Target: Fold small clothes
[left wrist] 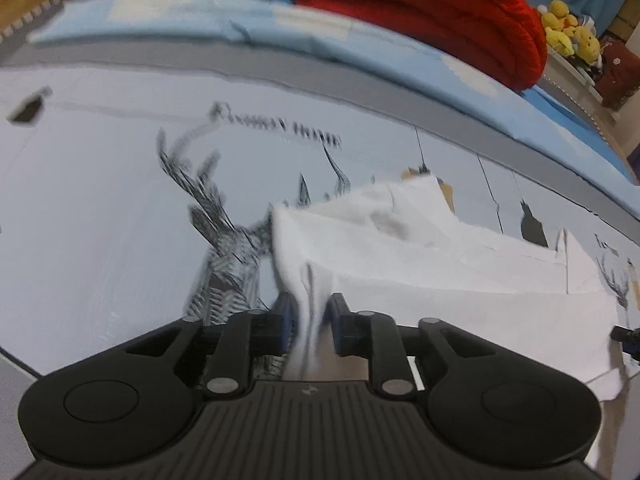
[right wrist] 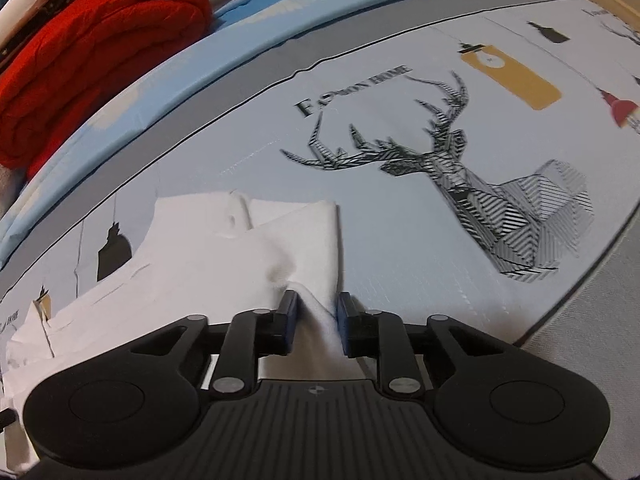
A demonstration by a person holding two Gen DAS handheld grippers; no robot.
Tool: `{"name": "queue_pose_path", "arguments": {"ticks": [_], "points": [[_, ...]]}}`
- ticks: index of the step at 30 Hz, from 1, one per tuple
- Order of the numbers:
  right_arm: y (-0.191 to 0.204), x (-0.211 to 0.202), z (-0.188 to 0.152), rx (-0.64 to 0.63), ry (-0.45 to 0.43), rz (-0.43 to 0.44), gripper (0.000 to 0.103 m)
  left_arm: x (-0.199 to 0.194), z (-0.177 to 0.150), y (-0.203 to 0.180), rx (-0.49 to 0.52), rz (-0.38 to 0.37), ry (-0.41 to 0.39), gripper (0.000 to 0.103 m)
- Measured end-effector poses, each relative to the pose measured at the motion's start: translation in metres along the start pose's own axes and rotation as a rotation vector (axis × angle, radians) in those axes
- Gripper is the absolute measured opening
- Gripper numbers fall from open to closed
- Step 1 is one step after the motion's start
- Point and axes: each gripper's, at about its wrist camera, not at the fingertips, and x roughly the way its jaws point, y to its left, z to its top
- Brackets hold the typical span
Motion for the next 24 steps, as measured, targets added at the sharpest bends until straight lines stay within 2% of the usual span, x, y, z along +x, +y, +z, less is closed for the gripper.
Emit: {"name": "queue_pose_path", "arguments": {"ticks": [2,5,6,8,10,11,14,18,21,24], "points": [[0.001,-0.012,0.001,0.004,-0.036,-0.027,0.023,-0.014,0.002,-0.004,0.022,-0.014,-0.03,0.023],[0.007,-0.029,0.0,-0.059,-0.089,-0.012,0.024,-0.029,0.0,-0.009,0.042,-0.096,-0.029,0.023],[0.008,-0.031,-0.002,-0.073,-0.076,0.012,0.024,-0.029,-0.003,-0.009,0.046,-0.117,-0.009,0.023],[0.003,-0.023,-0.008,-0.069,0.035,0.043,0.025,-0.021,-0.01,-0.007,0.048,-0.144,0.071,0.025],[-0.003,-0.016,-0.018,-0.071,0.108,-0.013,0.021,-0.008,-0.022,-0.005,0.064,-0.107,0.195,0.024],[-0.004,-0.021,-0.019,-0.082,0.097,-0.029,0.021,-0.008,-0.027,-0.003,0.063,-0.105,0.21,0.023],[-0.003,-0.057,-0.011,-0.065,0.027,-0.019,0.024,-0.036,-0.024,-0.008,0.074,-0.081,0.147,0.025],[0.004,-0.13,-0.002,-0.095,-0.164,0.065,0.024,-0.1,-0.02,-0.023,0.159,-0.116,-0.039,0.026],[0.001,-0.192,-0.011,-0.099,-0.291,0.125,0.024,-0.151,-0.034,-0.025,0.188,-0.128,-0.174,0.026],[-0.01,-0.248,-0.034,-0.088,-0.356,0.187,0.024,-0.183,-0.058,-0.019,0.177,-0.098,-0.195,0.026]]}}
